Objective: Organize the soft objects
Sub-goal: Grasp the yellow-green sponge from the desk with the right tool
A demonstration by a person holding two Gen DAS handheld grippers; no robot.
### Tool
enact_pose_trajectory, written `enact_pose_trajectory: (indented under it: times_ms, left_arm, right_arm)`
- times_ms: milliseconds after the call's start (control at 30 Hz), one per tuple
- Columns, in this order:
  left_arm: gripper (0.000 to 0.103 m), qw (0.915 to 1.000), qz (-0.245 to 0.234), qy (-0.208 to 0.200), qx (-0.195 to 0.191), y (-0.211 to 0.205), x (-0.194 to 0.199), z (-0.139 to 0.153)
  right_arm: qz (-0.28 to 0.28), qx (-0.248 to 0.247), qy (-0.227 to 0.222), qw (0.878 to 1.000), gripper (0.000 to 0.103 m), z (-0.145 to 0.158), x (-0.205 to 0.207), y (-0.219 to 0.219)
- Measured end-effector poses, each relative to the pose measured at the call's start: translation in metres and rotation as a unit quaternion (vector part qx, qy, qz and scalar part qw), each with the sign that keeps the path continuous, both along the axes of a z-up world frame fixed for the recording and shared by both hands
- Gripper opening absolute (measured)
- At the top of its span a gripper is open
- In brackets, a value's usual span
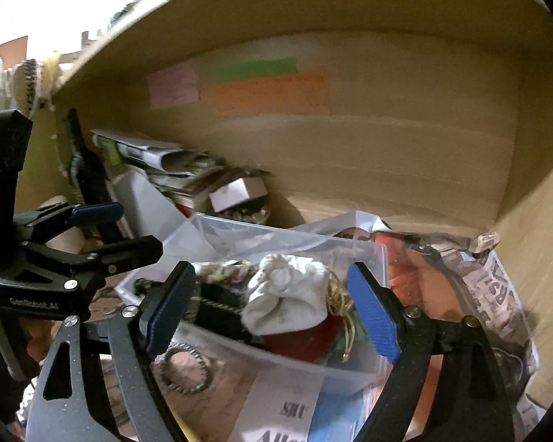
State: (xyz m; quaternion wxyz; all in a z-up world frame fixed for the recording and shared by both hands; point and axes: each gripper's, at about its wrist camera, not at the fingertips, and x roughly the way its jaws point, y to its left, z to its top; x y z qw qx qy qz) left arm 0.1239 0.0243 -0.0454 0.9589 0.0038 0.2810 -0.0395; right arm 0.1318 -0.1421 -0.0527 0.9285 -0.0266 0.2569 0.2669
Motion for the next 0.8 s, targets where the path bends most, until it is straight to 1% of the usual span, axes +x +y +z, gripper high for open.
enact_pose_trajectory:
  times_ms: [67, 167, 333, 433, 600, 700, 800]
  left_arm:
    - [0.099, 1.0000, 0.003, -0.005, 0.003, 0.000, -0.012, -0.001]
    - [0.099, 1.0000, 0.007, 0.000, 0.004, 0.001, -0.027, -0.009]
    - [0.099, 0.9995, 0.012, 0.029, -0.005, 0.003, -0.044, -0.032]
    - [0.099, 0.9983, 0.015, 0.055, -0.017, 0.006, -0.051, -0.048]
    - [0.099, 0.9947, 0.029, 0.096, -0.023, 0.014, -0.059, -0.077]
    - [0.099, 0.9922, 0.034, 0.116, -0.031, 0.015, -0.063, -0.093]
    - [0.099, 0.9901, 0.032, 0.131, -0.039, 0.015, -0.065, -0.105]
  right_arm:
    - [0.006, 0.001, -0.004, 1.000, 0.083, 0.002, -0.012, -0.002]
    - [0.016, 0.002, -0.001, 1.000, 0.083, 0.001, -0.024, -0.002]
    - [0.028, 0.005, 0.021, 0.999, 0.084, -0.011, -0.040, 0.001]
    - [0.038, -0.004, 0.041, 0.998, 0.084, -0.026, -0.049, 0.005]
    - [0.054, -0.019, 0.082, 0.995, 0.084, -0.054, -0.061, 0.010]
    - [0.052, -0.019, 0.101, 0.993, 0.084, -0.070, -0.065, 0.010]
    - [0.062, -0.018, 0.124, 0.990, 0.083, -0.083, -0.065, 0.013]
